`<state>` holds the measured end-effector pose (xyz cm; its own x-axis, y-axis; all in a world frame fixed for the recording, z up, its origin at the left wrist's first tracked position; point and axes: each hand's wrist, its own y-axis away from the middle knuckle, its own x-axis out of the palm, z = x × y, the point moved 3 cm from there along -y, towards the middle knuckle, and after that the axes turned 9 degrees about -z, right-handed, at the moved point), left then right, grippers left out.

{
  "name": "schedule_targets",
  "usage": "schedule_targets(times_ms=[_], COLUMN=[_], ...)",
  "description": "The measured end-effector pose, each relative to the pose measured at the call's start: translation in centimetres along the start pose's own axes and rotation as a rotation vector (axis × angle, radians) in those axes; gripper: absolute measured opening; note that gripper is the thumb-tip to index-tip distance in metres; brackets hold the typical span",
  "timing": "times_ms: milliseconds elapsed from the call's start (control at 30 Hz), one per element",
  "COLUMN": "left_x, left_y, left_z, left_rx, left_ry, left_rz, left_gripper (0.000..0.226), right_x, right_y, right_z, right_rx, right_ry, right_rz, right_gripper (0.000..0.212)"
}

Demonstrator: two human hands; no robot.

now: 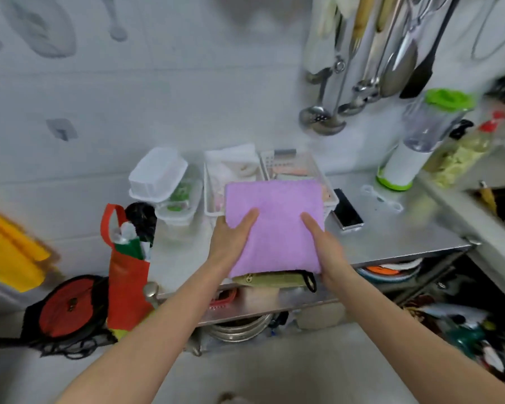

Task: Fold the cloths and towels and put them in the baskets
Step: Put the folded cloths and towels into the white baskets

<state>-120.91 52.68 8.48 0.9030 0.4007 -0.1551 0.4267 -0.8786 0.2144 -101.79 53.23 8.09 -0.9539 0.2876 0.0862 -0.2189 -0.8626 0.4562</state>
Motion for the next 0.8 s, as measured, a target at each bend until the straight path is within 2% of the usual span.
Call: schedule_targets(times_ms=[67,200,300,400,500,600,800], left_x=[1.8,5.9,10.0,14.6,19.4,23.9,31.4], left_y=[-1.6,-3.8,-3.8,-3.1,-1.8,-0.6,-1.0], left_z=[-1.1,-3.2,-3.9,-3.4,-2.9,-2.4,-0.5], left_rx=[0.018,0.045,0.071,0.068,0.075,0.078,-0.031], left_ry=[0.010,0.009,0.013,-0.022,-0.042,-0.073,-0.160], left_rz=[0.080,0.219,0.321,0.386,0.452,0.480,0.398], left_gripper=[0.063,0.075,0.070,0.081,0.071,0.056,0.057], right_x=[-0.5,-2.7,-5.5,-9.3,-13.7,-17.7,-23.2], right_y=[-0.8,-2.1,-2.6,-3.4,-4.7,-6.7,-13.4], right_z=[1.3,3.4,4.4,4.8,4.6,4.5,4.9], right_rx=[-0.008,-0.054,-0.064,-0.054,-0.045,-0.027,0.039], right_ry=[-0.045,-0.095,-0.115,-0.130,-0.163,-0.159,-0.063], right_rz=[-0.050,-0.190,-0.292,-0.375,-0.449,-0.486,-0.446], right_gripper=[0.049,0.045,0.045,0.044,0.043,0.043,0.042])
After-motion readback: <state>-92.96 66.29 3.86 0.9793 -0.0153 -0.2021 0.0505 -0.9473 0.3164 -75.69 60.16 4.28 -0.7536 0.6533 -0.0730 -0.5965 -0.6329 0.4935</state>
